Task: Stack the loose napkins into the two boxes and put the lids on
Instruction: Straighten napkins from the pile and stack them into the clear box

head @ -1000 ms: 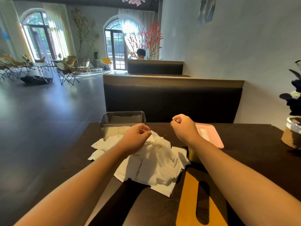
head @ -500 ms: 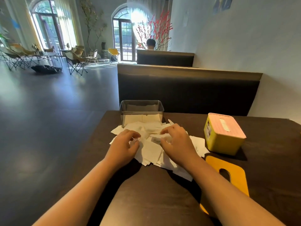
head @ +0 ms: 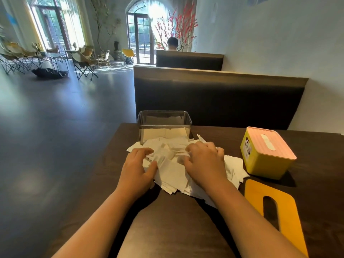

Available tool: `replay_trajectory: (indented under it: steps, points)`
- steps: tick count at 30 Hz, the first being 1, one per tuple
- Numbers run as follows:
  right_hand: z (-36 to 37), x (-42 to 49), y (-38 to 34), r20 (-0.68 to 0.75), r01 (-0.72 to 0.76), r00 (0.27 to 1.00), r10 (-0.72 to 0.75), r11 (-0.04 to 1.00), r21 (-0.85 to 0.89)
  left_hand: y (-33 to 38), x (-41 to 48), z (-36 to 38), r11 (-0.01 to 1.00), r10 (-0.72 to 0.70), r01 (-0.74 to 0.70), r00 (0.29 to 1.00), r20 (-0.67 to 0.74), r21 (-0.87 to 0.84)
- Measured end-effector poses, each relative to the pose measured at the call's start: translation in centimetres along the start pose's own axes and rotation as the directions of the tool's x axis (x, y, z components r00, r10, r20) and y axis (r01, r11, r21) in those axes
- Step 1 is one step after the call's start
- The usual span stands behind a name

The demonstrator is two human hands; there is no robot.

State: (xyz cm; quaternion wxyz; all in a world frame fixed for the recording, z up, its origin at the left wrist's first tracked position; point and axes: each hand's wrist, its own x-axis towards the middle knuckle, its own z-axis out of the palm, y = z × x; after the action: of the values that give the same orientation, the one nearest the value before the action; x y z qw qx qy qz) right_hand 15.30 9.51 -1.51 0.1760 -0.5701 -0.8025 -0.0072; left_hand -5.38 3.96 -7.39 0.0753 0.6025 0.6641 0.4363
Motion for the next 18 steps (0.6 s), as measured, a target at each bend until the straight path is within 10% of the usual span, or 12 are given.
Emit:
replay_trajectory:
  steps: [12, 18]
  points:
    - [1.0, -1.4, 0.4, -0.417, 0.304, 0.896, -0.157, 0.899, 0.315, -0.1, -0.1, -0.2, 0.993, 0.027, -0.03, 0.999, -0.025, -0.113]
    - [-2.0, -1.7, -2.7, -0.05, 0.143, 0.983, -0.177, 0.565, 0.813, 1.0, -0.7, -1.1, 0.902, 0.065, -0.03, 0.996, 0.065, -0.431]
